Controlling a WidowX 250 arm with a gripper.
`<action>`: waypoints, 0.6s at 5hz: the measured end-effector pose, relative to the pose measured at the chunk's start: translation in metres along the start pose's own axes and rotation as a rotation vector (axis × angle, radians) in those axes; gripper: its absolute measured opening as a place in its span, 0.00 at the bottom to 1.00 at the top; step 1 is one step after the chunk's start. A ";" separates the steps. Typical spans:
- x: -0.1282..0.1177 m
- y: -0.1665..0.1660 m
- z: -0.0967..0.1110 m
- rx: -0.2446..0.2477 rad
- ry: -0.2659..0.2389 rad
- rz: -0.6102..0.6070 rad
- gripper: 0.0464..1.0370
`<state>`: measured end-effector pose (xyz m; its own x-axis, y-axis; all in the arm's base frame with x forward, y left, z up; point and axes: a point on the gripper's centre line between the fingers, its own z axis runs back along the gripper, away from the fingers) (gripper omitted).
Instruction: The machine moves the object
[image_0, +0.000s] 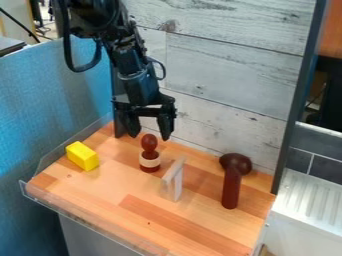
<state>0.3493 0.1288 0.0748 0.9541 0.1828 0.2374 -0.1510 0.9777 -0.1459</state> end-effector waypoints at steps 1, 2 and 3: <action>-0.005 0.001 -0.011 -0.010 0.033 0.012 0.96; 0.003 0.006 -0.017 -0.006 0.039 0.045 0.96; 0.016 0.017 -0.020 0.010 0.033 0.087 0.96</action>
<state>0.3667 0.1468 0.0572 0.9451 0.2637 0.1927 -0.2361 0.9593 -0.1548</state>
